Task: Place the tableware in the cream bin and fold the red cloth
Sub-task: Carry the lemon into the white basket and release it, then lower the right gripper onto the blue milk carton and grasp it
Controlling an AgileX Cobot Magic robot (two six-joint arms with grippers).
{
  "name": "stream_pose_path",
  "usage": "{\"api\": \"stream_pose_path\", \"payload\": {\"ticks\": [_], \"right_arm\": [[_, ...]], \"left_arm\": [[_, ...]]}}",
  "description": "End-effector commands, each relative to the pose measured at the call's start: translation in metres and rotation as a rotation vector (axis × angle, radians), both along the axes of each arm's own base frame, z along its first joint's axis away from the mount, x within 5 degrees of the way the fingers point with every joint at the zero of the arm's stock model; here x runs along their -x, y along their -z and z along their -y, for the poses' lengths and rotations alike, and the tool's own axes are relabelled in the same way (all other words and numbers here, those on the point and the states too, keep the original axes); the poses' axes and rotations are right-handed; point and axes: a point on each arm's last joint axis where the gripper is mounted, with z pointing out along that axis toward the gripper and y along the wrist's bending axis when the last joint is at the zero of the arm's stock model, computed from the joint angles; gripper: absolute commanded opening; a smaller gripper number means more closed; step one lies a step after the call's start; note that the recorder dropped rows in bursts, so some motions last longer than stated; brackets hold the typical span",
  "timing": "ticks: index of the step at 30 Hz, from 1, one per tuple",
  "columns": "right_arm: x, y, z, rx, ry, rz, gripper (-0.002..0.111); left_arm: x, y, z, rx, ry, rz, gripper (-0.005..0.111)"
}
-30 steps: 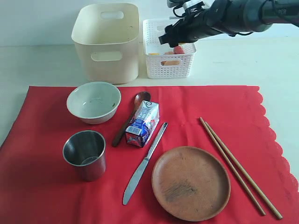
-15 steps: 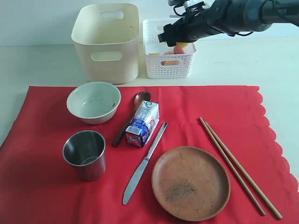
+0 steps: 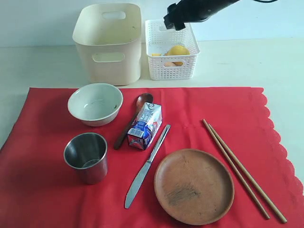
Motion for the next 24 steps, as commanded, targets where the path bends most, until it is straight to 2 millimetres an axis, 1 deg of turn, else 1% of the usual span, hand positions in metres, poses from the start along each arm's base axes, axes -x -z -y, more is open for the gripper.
{"api": "stream_pose_path", "payload": {"ticks": [1, 3, 5, 9, 10, 12, 14, 17, 19, 21, 24], "right_arm": [[0.016, -0.030, 0.013, 0.078, 0.004, -0.042, 0.045], [0.025, -0.043, 0.016, 0.100, -0.009, -0.061, 0.030], [0.034, -0.056, 0.018, 0.110, -0.023, -0.078, 0.018], [0.052, -0.082, 0.022, 0.102, -0.039, -0.083, 0.002], [0.055, -0.088, 0.022, 0.096, -0.042, -0.082, 0.000], [0.064, -0.099, 0.023, 0.084, -0.049, -0.082, 0.000], [0.073, -0.107, 0.023, 0.068, -0.060, -0.094, 0.000], [0.085, -0.107, 0.023, 0.046, -0.093, -0.111, 0.000], [0.094, -0.101, 0.022, 0.043, -0.141, -0.134, 0.000], [0.105, -0.090, 0.021, 0.039, -0.210, -0.176, 0.000], [0.122, -0.067, 0.020, 0.037, -0.299, -0.238, 0.000]], "left_arm": [[0.000, -0.001, 0.000, -0.003, -0.002, 0.017, 0.000], [0.000, -0.001, 0.000, -0.003, -0.002, 0.017, 0.000], [0.000, -0.001, 0.000, -0.003, -0.002, 0.017, 0.000], [0.000, -0.001, 0.000, -0.003, -0.002, 0.017, 0.000], [0.000, -0.001, 0.000, -0.003, -0.002, 0.017, 0.000], [0.000, -0.001, 0.000, -0.003, -0.002, 0.017, 0.000], [0.000, -0.001, 0.000, -0.003, -0.002, 0.017, 0.000], [0.000, -0.001, 0.000, -0.003, -0.002, 0.017, 0.000], [0.000, -0.001, 0.000, -0.003, -0.002, 0.017, 0.000], [0.000, -0.001, 0.000, -0.003, -0.002, 0.017, 0.000], [0.000, -0.001, 0.000, -0.003, -0.002, 0.017, 0.000]]}}
